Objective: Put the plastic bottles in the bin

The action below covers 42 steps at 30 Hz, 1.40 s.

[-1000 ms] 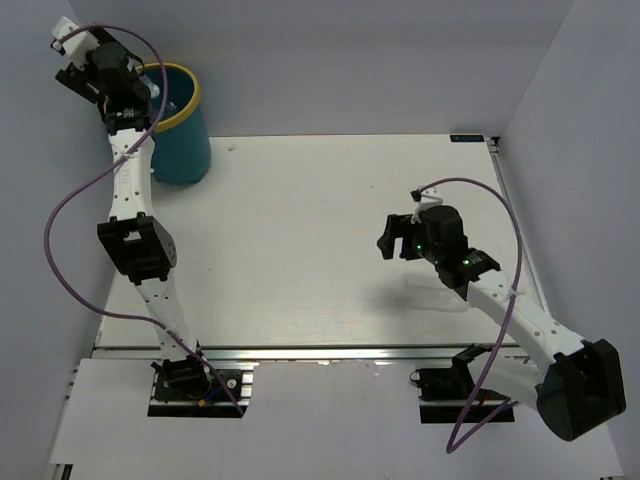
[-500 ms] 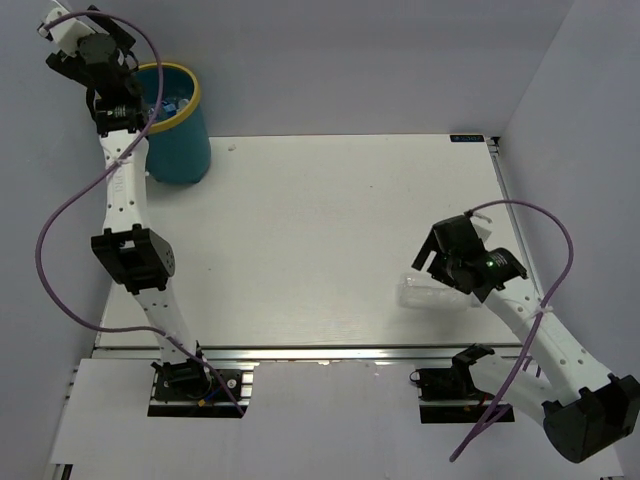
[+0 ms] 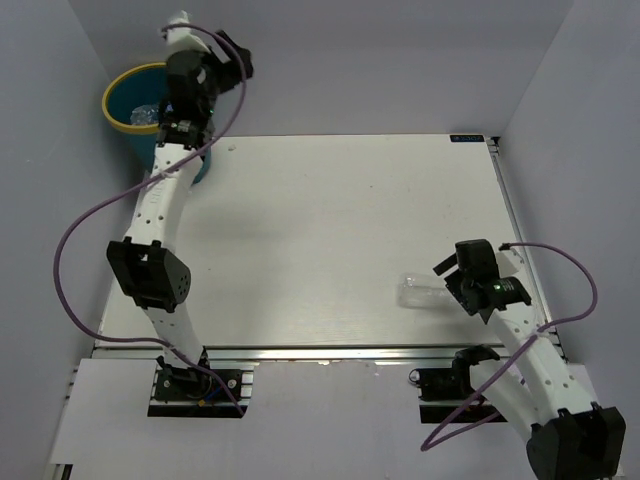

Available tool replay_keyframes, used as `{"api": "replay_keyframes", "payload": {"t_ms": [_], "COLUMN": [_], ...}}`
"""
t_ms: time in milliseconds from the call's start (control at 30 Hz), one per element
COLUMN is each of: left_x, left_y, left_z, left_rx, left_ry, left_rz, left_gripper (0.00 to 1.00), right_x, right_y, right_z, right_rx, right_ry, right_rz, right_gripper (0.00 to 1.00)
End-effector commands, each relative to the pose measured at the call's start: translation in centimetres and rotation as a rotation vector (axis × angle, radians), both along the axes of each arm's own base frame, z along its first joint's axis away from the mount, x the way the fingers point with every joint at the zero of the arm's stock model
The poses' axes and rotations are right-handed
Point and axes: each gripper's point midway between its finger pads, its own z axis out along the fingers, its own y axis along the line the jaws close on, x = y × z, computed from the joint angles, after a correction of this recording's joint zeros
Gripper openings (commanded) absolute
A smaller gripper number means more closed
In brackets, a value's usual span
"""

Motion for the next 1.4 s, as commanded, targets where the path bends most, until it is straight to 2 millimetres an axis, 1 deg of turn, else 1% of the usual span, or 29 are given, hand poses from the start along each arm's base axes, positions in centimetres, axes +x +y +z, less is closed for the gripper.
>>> {"api": "replay_keyframes", "payload": {"t_ms": [0, 33, 67, 100, 133, 167, 233, 267, 300, 333, 367, 400, 433, 467, 500, 533, 600, 633, 667, 700, 767, 800, 867, 933, 1000, 1100, 1233, 1267, 1367], "left_x": [-0.8, -1.4, -2.1, -2.5, -3.3, -4.3, -5.1, -5.4, -6.0, -6.3, -6.8, -7.1, -7.4, -7.8, -8.4, -8.7, -9.4, -10.3, -10.6, -12.0, -13.0, -13.6, -13.5, -14.0, -14.5, -15.1, -15.0, -15.1, -15.5], "left_y": [-4.7, -6.5, -7.0, -7.7, -8.7, -8.4, -8.1, -7.4, -7.1, -7.4, -8.3, -8.7, -9.3, -10.0, -11.4, -12.4, -13.9, -15.4, -16.6, -18.9, -21.1, -22.3, -22.9, -23.9, -24.9, -25.6, -25.6, -25.6, -26.2], "left_z": [-6.2, -7.6, -11.6, -12.5, -14.2, -17.5, -19.9, -20.7, -22.6, -23.2, -23.5, -24.0, -24.2, -24.3, -24.2, -24.0, -23.6, -24.0, -23.5, -23.5, -23.8, -24.0, -24.5, -24.9, -25.0, -24.8, -25.4, -25.5, -25.3], "left_rx": [-0.021, -0.016, -0.016, -0.022, -0.012, -0.006, -0.037, -0.034, -0.046, -0.052, -0.056, -0.066, -0.075, -0.085, -0.103, -0.111, -0.151, -0.161, -0.164, -0.16, -0.166, -0.171, -0.2, -0.212, -0.227, -0.241, -0.21, -0.203, -0.204], "left_ry": [0.147, 0.167, 0.244, 0.237, 0.26, 0.323, 0.372, 0.389, 0.436, 0.449, 0.456, 0.473, 0.481, 0.484, 0.481, 0.464, 0.454, 0.46, 0.428, 0.431, 0.448, 0.46, 0.469, 0.48, 0.477, 0.461, 0.484, 0.486, 0.477], "left_rz": [-0.24, -0.287, -0.283, -0.286, -0.298, -0.281, -0.26, -0.217, -0.206, -0.218, -0.279, -0.303, -0.334, -0.373, -0.454, -0.5, -0.559, -0.593, -0.632, -0.702, -0.772, -0.797, -0.781, -0.795, -0.815, -0.83, -0.804, -0.804, -0.826], "left_gripper": [0.98, 0.98, 0.98, 0.98, 0.98, 0.98, 0.98, 0.98, 0.98, 0.98, 0.98, 0.98, 0.98, 0.98, 0.98, 0.98, 0.98, 0.98, 0.98, 0.98, 0.98, 0.98, 0.98, 0.98, 0.98, 0.98, 0.98, 0.98, 0.98], "right_x": [2.9, 3.6, 3.7, 3.7, 3.5, 4.0, 4.3, 5.0, 5.5, 6.1, 7.1, 7.8, 8.2, 9.0, 9.8, 10.1, 11.2, 11.1, 11.0, 11.2, 10.8, 10.7, 10.8, 11.0, 10.7, 11.3, 11.8, 12.0, 12.1], "right_y": [1.8, 2.3, 2.6, 2.7, 3.1, 3.4, 3.9, 4.2, 4.9, 5.4, 5.9, 6.3, 7.0, 7.6, 8.5, 9.3, 11.5, 13.0, 14.8, 16.7, 19.0, 20.0, 21.2, 22.5, 23.7, 24.8, 26.1, 26.5, 27.5], "right_z": [-1.4, -1.9, -2.4, -3.6, -4.5, -5.2, -5.9, -6.1, -5.9, -5.7, -5.5, -5.2, -4.9, -4.4, -3.5, -3.1, -1.3, -0.7, -0.2, 1.2, 2.0, 2.9, 3.5, 4.8, 5.4, 5.7, 7.0, 7.8, 8.8], "right_rx": [0.096, 0.107, 0.112, 0.114, 0.126, 0.135, 0.139, 0.139, 0.156, 0.154, 0.135, 0.127, 0.126, 0.096, 0.08, 0.072, 0.006, 0.026, 0.009, 0.049, 0.072, 0.092, 0.115, 0.134, 0.154, 0.159, 0.165, 0.167, 0.176], "right_ry": [-0.044, -0.055, -0.042, -0.004, 0.019, 0.017, 0.024, 0.016, 0.004, -0.018, -0.039, -0.051, -0.06, -0.067, -0.102, -0.114, -0.178, -0.206, -0.246, -0.315, -0.37, -0.409, -0.434, -0.475, -0.496, -0.491, -0.54, -0.561, -0.589], "right_rz": [0.035, 0.07, 0.08, 0.082, 0.096, 0.106, 0.146, 0.163, 0.207, 0.259, 0.321, 0.354, 0.41, 0.477, 0.543, 0.597, 0.746, 0.828, 0.935, 1.019, 1.131, 1.186, 1.234, 1.291, 1.336, 1.357, 1.377, 1.388, 1.425], "right_gripper": [0.89, 0.89, 0.89, 0.89, 0.89, 0.89, 0.84, 0.81, 0.78, 0.65, 0.59, 0.53, 0.39, 0.35, 0.31, 0.29, 0.29, 0.28, 0.27, 0.26, 0.26, 0.26, 0.26, 0.26, 0.25, 0.25, 0.25, 0.25, 0.25]}}
